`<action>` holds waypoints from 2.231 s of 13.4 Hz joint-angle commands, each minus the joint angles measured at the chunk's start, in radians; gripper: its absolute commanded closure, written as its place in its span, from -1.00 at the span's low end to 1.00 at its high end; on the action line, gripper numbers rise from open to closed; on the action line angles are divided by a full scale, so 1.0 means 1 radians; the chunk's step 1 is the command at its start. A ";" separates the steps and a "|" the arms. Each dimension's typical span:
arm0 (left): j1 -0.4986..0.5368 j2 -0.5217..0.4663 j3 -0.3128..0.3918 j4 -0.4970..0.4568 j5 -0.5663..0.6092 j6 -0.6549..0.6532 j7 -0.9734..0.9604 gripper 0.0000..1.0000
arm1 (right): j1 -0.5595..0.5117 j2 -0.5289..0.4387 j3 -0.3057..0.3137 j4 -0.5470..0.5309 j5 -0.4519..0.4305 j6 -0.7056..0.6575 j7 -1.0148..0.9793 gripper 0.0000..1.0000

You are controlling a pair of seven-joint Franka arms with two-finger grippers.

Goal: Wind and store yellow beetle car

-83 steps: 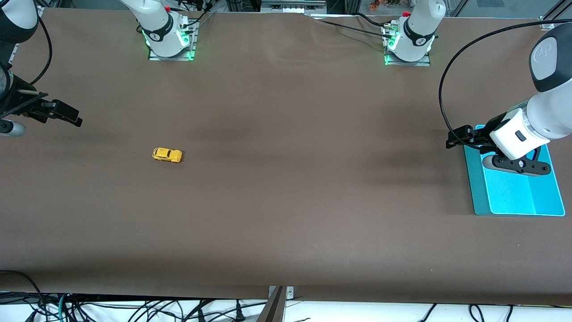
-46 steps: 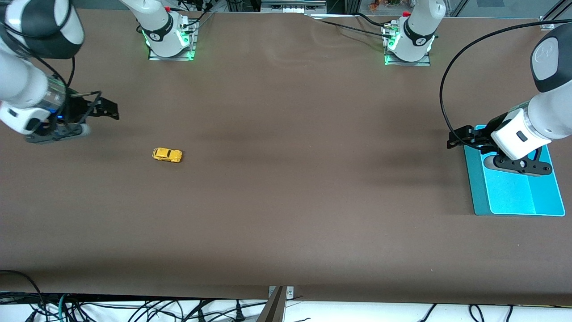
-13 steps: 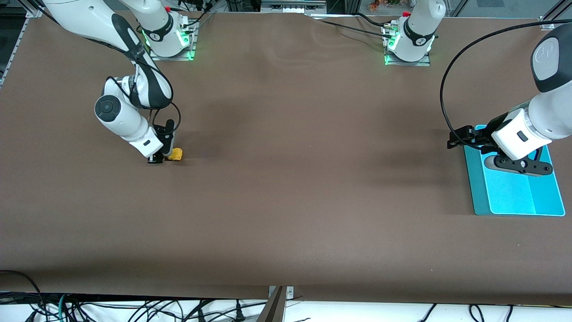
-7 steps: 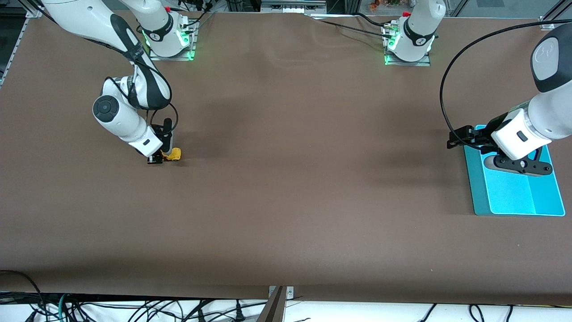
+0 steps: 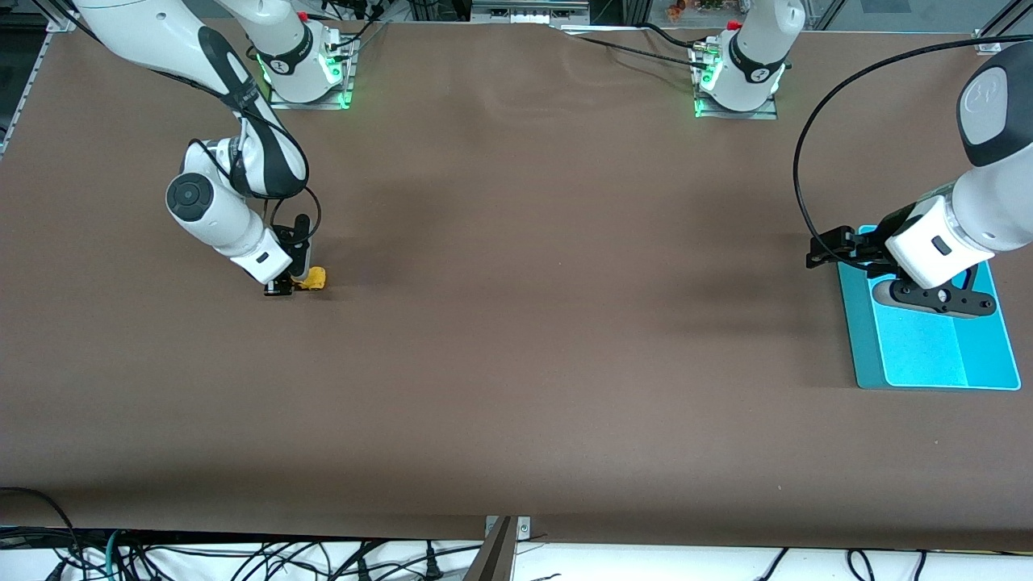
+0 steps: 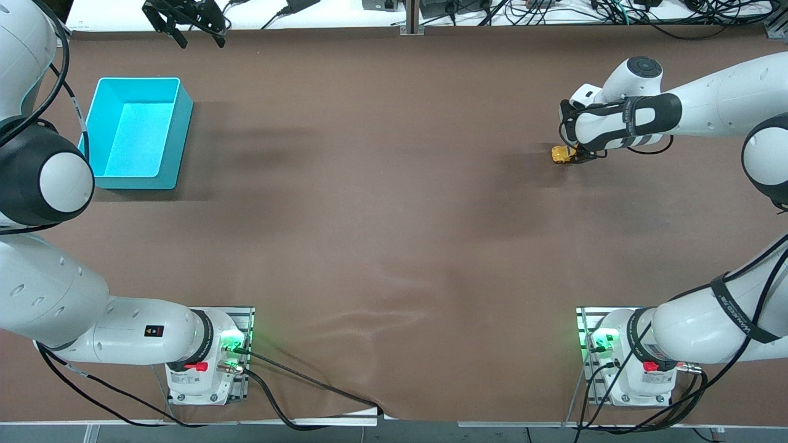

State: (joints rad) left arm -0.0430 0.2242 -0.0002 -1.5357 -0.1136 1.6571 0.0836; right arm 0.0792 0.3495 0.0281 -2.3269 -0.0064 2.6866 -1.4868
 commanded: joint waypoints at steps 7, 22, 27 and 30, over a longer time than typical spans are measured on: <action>0.006 0.004 0.002 0.019 0.011 -0.010 0.015 -1.00 | -0.176 0.078 0.000 0.029 -0.006 -0.060 -0.166 0.85; 0.003 0.004 0.000 0.019 0.009 -0.010 0.013 -1.00 | -0.345 0.112 -0.037 0.035 -0.007 -0.060 -0.414 0.79; 0.003 0.004 0.000 0.020 0.009 -0.010 0.013 -1.00 | -0.381 0.114 -0.043 0.034 -0.007 -0.060 -0.411 0.79; 0.003 0.004 0.000 0.020 0.009 -0.010 0.013 -1.00 | -0.392 0.120 -0.056 0.034 -0.007 -0.060 -0.412 0.79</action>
State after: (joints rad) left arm -0.0397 0.2242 0.0010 -1.5357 -0.1136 1.6571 0.0836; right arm -0.2840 0.3782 -0.0089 -2.2688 -0.0062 2.6277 -1.8717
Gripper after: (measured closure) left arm 0.000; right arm 0.546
